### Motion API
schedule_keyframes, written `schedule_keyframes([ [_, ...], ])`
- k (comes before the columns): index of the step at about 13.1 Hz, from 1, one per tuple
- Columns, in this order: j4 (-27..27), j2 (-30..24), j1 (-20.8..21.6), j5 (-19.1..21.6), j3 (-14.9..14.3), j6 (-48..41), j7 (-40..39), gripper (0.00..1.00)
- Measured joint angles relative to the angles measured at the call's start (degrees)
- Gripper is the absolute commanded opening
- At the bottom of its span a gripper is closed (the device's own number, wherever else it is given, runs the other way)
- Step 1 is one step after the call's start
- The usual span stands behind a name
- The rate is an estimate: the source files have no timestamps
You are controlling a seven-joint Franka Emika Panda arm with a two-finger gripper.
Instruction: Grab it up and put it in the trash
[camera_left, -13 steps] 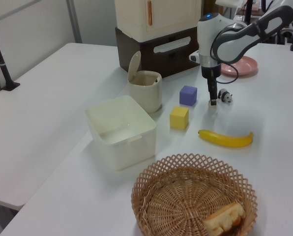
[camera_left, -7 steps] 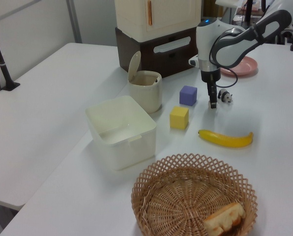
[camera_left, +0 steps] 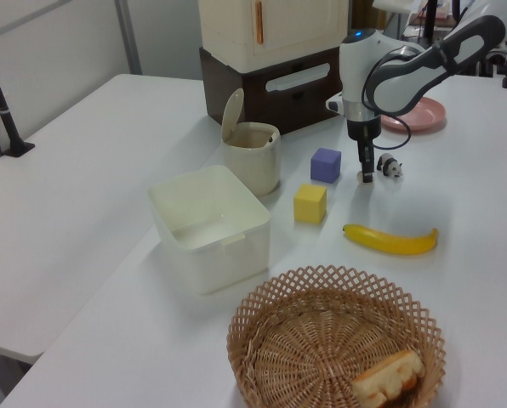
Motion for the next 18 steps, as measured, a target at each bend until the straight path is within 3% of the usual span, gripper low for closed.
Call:
schedule_keyframes([
  [3,2.4,-0.6,0.2,0.0,0.1,0.0,0.0,0.22],
  [9,13.2,-1.5,0.4,0.0,1.3,1.1,0.0,0.22],
  [12,14.1,-1.2,0.8,0.0,1.4,10.9,3.5,0.22],
  [14,14.4,-0.2,1.7,0.0,1.5,17.5,7.1,0.29],
  [18,20.1,3.9,2.9,0.0,2.0,20.4,11.7,0.29],
])
